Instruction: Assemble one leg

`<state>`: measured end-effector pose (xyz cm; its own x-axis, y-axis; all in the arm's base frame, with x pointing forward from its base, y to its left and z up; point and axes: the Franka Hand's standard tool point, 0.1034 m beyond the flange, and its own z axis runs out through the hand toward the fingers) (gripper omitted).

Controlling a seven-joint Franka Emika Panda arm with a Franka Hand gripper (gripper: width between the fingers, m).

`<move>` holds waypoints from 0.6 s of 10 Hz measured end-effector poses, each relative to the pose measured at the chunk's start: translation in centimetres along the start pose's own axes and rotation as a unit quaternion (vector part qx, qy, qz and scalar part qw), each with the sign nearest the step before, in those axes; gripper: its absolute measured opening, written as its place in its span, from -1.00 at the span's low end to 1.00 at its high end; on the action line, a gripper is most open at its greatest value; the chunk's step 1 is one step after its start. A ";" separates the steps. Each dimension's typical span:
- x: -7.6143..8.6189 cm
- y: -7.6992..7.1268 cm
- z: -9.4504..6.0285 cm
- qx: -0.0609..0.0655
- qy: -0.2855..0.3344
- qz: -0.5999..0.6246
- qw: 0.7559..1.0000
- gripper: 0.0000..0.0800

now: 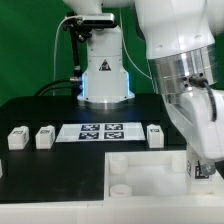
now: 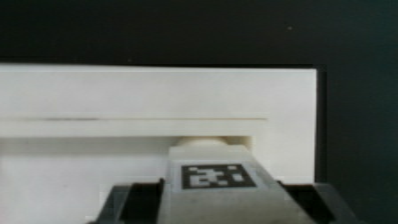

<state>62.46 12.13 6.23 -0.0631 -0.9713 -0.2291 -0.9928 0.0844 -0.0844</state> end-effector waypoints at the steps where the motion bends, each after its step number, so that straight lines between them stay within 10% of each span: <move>1: 0.0 0.0 0.0 0.002 -0.002 0.045 0.999 -0.26; 4: 0.0 0.0 0.0 0.002 0.001 0.041 0.999 -0.26; 6: -0.1 0.0 0.0 0.002 0.001 0.040 0.999 0.34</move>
Offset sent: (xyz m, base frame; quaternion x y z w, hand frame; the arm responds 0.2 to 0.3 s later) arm 0.0000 0.0000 0.0000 0.0000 0.0000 0.0000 1.0000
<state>62.43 12.20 6.20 -0.1425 -0.9617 -0.2340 -0.9843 0.1626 -0.0689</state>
